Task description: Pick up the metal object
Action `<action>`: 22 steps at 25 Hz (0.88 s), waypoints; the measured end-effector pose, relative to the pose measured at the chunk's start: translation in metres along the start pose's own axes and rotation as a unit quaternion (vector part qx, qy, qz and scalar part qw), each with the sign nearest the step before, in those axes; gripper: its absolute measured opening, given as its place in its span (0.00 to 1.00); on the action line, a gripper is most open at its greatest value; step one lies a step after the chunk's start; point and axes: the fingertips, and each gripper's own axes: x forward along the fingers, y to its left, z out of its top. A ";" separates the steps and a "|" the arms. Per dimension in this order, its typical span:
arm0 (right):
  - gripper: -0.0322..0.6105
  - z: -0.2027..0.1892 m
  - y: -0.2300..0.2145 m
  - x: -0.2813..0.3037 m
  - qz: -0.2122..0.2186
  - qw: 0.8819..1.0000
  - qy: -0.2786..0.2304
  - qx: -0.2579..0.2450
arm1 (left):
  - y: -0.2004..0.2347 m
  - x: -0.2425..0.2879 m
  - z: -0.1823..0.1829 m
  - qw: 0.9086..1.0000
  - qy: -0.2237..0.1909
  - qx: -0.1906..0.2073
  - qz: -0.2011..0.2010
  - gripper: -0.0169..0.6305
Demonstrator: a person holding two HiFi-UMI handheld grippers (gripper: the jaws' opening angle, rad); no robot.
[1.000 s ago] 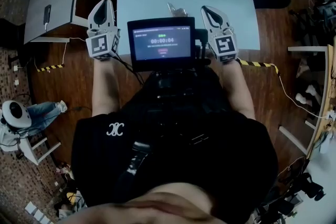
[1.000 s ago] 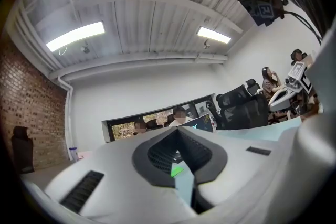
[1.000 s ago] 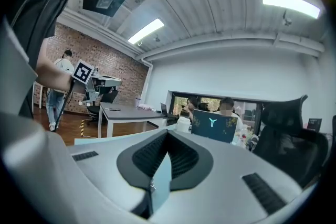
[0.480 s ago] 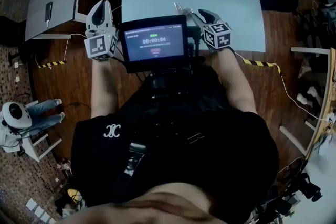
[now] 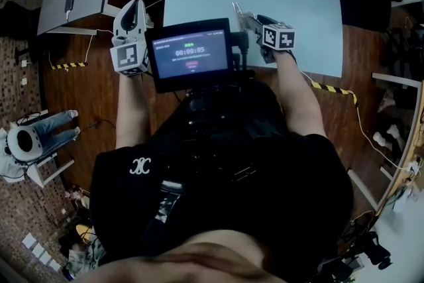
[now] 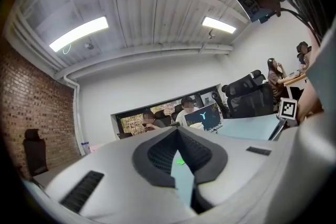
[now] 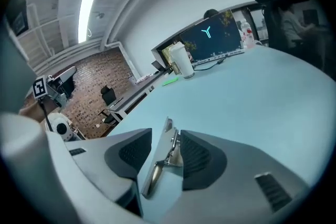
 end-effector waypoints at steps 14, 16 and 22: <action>0.25 -0.023 0.004 0.017 0.046 0.994 0.030 0.099 | -0.010 0.001 0.004 1.000 0.000 0.003 -0.013 0.05; 0.24 -0.023 0.004 0.017 0.052 0.992 0.032 0.111 | -0.012 0.002 0.006 1.000 -0.001 0.003 -0.016 0.05; 0.14 -0.027 0.002 0.011 0.055 0.990 0.046 0.117 | -0.015 0.005 0.005 1.000 -0.002 0.001 -0.018 0.05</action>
